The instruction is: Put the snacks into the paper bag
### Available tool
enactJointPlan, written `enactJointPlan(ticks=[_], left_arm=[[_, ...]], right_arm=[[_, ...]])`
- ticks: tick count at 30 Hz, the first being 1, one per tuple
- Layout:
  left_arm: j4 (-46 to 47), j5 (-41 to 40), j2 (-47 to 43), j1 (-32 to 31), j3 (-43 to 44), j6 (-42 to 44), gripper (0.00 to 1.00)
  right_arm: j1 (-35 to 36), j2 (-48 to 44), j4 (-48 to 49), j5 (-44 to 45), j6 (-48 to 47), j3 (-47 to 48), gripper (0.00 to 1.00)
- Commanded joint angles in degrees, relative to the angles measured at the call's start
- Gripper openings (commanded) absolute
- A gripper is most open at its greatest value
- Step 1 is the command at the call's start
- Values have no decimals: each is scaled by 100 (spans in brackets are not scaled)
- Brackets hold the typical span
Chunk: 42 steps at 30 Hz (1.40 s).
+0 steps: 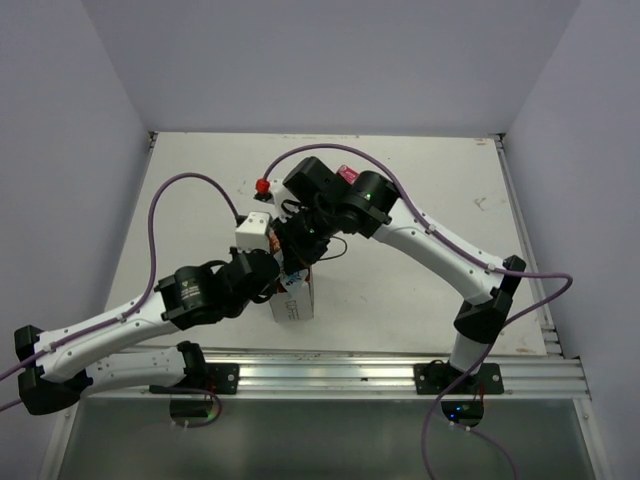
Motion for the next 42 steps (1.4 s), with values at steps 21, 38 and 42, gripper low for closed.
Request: enactJointPlan(ticks=[21, 38, 42], left_arm=[[-195, 12, -293, -4, -28, -304, 0], [-169, 56, -416, -4, -89, -260, 0], [-160, 38, -469, -4, -133, -252, 0]], right_arm=[[70, 751, 857, 616, -383, 124, 0], [61, 1297, 848, 1011, -418, 276, 0], [96, 999, 962, 1003, -444, -532, 0]])
